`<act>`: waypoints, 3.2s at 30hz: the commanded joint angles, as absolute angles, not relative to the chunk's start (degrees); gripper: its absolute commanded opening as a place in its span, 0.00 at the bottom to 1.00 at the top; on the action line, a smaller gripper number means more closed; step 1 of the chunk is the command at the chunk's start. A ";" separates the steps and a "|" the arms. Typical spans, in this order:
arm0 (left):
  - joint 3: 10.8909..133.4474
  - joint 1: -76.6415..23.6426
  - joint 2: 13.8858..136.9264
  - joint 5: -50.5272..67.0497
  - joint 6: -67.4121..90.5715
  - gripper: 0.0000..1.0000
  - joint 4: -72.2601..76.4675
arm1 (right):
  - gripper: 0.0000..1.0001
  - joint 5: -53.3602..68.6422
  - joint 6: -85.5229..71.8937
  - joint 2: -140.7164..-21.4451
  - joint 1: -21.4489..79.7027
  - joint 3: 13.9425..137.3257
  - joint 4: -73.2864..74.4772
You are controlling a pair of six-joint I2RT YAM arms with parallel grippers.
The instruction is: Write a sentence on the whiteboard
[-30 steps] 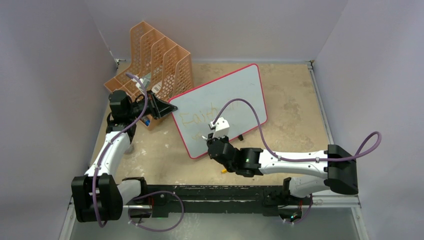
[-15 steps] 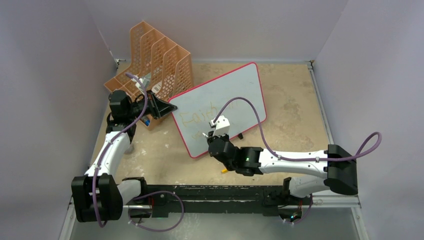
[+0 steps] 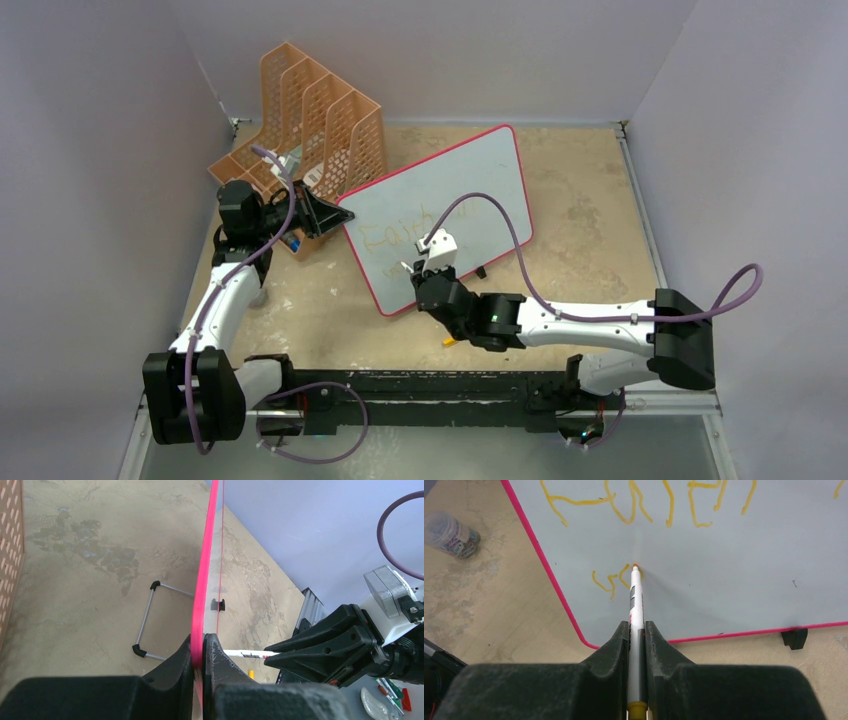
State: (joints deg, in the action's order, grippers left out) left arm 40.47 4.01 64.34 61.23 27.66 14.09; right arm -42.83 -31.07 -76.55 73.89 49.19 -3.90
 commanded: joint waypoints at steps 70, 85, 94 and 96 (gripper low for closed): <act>41.04 4.48 64.07 59.34 23.91 0.00 17.58 | 0.00 -44.11 -31.74 -75.56 71.68 49.88 -4.07; 41.11 4.48 64.09 59.38 23.82 0.00 17.58 | 0.00 -41.02 -34.56 -75.21 71.63 49.45 0.93; 41.04 4.48 64.07 59.25 23.73 0.00 17.49 | 0.00 -41.04 -35.57 -74.36 71.63 48.81 2.89; 41.04 4.48 64.07 59.20 23.73 0.00 17.49 | 0.00 -41.04 -35.89 -74.22 71.63 48.54 3.20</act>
State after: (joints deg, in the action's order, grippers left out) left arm 40.47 4.01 64.38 61.21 27.64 14.06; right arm -40.71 -34.35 -75.24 72.31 48.73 1.30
